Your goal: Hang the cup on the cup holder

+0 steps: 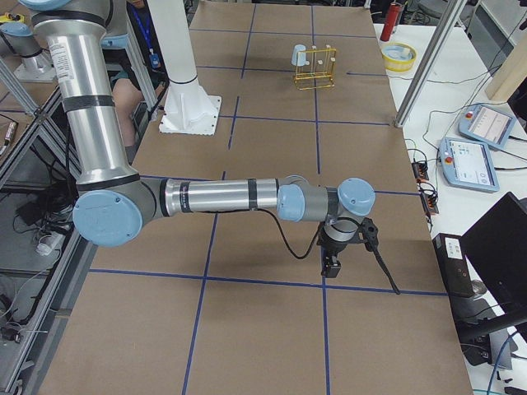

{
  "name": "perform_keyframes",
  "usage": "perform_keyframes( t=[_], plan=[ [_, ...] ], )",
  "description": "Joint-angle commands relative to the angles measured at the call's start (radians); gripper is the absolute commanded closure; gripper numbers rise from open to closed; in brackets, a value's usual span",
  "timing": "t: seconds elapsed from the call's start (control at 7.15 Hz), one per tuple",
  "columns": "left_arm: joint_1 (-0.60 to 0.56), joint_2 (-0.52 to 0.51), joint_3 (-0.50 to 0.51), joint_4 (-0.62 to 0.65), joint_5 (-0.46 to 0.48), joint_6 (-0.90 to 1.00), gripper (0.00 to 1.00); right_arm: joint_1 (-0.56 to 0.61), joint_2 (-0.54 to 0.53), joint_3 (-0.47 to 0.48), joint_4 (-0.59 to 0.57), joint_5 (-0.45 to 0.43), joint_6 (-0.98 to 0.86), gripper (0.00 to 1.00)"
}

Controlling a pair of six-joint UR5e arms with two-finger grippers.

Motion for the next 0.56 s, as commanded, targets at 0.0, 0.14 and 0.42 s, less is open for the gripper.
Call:
perform_keyframes(
  t=[0.0, 0.14, 0.42],
  plan=[
    [-0.058, -0.032, 0.005, 0.16, -0.008, 0.093, 0.0, 0.0, 0.0, 0.0, 0.0, 0.0, 0.0, 0.0],
    [-0.066, -0.046, 0.003, 0.199, -0.008, 0.084, 0.0, 0.0, 0.0, 0.0, 0.0, 0.0, 0.0, 0.0],
    [-0.069, -0.087, 0.008, 0.24, -0.01, 0.072, 0.0, 0.0, 0.0, 0.0, 0.0, 0.0, 0.0, 0.0]
  ],
)
